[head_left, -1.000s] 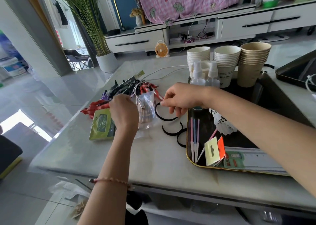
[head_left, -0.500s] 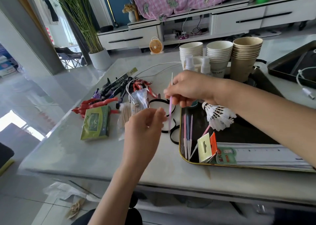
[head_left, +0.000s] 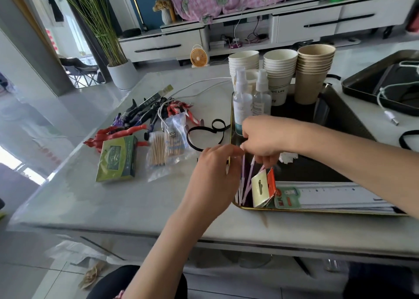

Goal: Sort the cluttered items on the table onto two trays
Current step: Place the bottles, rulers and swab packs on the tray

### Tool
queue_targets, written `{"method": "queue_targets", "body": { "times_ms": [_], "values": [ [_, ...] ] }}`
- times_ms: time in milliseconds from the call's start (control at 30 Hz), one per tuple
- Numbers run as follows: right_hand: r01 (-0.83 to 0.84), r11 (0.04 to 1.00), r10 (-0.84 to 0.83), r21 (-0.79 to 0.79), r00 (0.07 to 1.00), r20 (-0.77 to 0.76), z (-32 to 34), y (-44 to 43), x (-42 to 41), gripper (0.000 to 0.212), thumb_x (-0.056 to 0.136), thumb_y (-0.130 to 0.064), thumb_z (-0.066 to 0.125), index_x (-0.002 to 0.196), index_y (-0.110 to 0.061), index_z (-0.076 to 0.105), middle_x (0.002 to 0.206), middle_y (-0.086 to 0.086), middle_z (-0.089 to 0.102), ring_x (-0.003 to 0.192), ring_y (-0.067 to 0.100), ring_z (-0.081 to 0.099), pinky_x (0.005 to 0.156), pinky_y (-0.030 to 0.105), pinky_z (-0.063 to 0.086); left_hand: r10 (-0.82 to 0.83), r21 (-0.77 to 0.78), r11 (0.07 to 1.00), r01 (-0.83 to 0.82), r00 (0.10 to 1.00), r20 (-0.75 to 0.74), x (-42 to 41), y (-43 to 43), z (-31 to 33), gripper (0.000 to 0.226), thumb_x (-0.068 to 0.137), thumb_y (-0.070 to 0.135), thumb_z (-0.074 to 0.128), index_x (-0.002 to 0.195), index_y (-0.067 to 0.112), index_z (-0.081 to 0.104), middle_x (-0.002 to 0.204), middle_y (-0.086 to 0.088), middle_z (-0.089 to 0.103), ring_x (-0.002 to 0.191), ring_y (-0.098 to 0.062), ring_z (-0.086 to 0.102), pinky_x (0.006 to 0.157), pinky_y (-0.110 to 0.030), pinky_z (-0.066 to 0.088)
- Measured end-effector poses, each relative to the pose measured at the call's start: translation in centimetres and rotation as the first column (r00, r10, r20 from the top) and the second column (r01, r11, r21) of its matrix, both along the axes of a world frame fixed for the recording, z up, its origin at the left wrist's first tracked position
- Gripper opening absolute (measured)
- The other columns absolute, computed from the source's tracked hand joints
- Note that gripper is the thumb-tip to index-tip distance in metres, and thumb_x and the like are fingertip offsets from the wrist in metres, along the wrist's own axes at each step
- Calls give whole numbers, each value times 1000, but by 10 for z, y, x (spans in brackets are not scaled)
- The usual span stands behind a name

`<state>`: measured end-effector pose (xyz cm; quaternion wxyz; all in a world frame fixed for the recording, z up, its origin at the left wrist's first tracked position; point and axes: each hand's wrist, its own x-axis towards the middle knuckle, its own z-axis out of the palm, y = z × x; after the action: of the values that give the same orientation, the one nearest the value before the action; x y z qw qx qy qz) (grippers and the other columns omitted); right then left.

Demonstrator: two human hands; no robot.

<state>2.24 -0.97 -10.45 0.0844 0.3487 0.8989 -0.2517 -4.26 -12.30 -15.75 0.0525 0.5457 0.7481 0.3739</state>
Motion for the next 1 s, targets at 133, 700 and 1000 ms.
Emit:
{"method": "queue_targets", "body": {
  "times_ms": [133, 700, 1000],
  "values": [
    [-99, 983, 76, 156, 986, 145, 6, 2, 2, 27, 87, -5, 52, 61, -8, 48, 45, 1, 55, 25, 6, 45, 40, 18, 43, -52, -61, 997, 47, 996, -73, 4, 4, -4, 28, 92, 5, 47, 110, 12, 67, 105, 0, 64, 105, -15, 48, 73, -15, 29],
    [-191, 982, 189, -3, 974, 127, -12, -1, -10, 23, 92, -11, 46, 70, -8, 50, 70, 9, 52, 56, 18, 48, 46, 22, 37, 104, -24, 994, -106, 993, -50, -5, 6, -12, 28, 91, 5, 48, 114, 11, 64, 112, -5, 62, 106, -19, 53, 73, -13, 31],
    [-162, 985, 171, -66, 971, 168, 5, 8, -11, 28, 97, -8, 36, 112, 5, 55, 103, 16, 66, 71, 22, 58, 57, 24, 48, 339, 28, 941, -339, 941, -12, -43, -7, 6, 32, 91, -1, 43, 111, 8, 66, 113, -5, 67, 104, -16, 58, 72, -7, 29]
  ]
}}
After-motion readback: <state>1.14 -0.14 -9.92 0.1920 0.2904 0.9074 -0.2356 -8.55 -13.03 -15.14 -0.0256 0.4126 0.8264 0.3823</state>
